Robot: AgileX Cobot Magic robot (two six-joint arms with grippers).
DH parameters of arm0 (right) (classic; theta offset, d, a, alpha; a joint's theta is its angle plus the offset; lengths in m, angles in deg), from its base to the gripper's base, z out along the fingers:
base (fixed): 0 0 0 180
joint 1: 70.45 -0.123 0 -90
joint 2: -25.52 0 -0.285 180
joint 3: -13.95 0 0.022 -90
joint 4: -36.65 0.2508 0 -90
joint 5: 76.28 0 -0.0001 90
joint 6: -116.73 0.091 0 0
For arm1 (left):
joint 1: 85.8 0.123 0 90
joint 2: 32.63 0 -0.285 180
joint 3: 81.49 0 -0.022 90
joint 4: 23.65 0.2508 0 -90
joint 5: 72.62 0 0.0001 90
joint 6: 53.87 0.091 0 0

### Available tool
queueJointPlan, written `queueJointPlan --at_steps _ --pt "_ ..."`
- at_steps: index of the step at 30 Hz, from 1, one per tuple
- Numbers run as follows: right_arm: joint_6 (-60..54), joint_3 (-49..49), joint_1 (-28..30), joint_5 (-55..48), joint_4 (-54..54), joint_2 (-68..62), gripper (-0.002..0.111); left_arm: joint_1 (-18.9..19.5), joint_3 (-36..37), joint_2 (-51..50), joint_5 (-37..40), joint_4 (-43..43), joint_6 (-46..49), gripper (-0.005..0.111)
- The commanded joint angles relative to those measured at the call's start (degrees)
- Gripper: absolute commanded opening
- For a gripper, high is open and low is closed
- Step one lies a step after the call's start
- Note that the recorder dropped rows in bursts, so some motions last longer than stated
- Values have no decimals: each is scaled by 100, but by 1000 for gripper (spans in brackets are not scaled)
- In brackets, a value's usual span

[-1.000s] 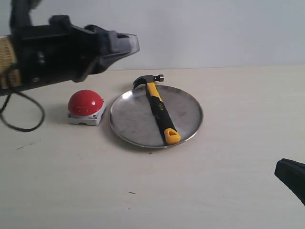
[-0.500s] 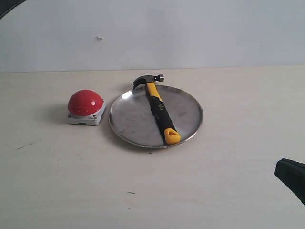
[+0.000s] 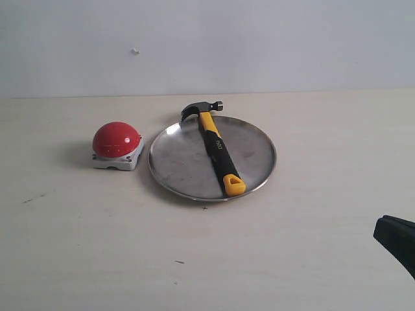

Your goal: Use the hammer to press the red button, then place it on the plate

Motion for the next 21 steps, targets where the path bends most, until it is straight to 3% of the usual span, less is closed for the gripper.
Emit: queueJointPlan --at_steps 1,7,14,16,18,20,21 --pt "-3 15 -9 -29 7 47 0 594 626 868 53 19 -92 0" --pt "-3 15 -9 -29 7 47 0 1058 1130 1805 105 129 -92 0" --pt "-3 15 -9 -29 7 47 0 1123 1325 1962 121 806 644 0" --pt "-3 15 -9 -29 7 47 0 1123 1325 1962 264 247 635 0" --pt "-3 15 -9 -27 7 47 0 1123 1325 1962 1197 -1136 635 0" --pt "-3 15 -9 -27 7 47 0 1123 1325 1962 2575 -2424 824 0" --pt "-3 15 -9 -27 7 47 0 1131 1325 1962 3577 -3567 1530 0"
